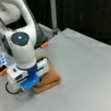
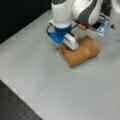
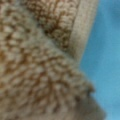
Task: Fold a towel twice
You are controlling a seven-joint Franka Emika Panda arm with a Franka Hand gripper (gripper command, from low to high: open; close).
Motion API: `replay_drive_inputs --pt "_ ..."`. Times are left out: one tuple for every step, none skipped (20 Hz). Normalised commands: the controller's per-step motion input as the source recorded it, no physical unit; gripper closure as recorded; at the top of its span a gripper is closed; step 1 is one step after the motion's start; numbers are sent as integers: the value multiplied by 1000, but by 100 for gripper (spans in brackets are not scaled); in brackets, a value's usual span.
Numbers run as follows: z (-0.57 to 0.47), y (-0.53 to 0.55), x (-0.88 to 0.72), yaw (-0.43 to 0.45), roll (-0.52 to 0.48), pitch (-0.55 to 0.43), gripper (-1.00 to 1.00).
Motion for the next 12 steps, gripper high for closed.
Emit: replay_drive_inputs --pt "262 15 -118 68 -93 73 -100" --pt "258 29 -96 56 -108 87 -100" --pt "264 52 -77 43 -118 102 -100" --pt "252 61 -59 37 -121 101 -100" --pt "223 67 -46 36 -119 100 -100" --pt "226 93 -29 4 -147 165 -100" --pt "188 125 -3 -5 -142 181 -100" --pt "221 189 18 -23 -108 161 -100" --pt "257 269 57 -35 -76 130 -100" --pt "263 311 83 -28 -62 116 -100" --pt "270 361 124 -42 -24 81 -100" --pt "297 429 172 -46 3 56 -100"
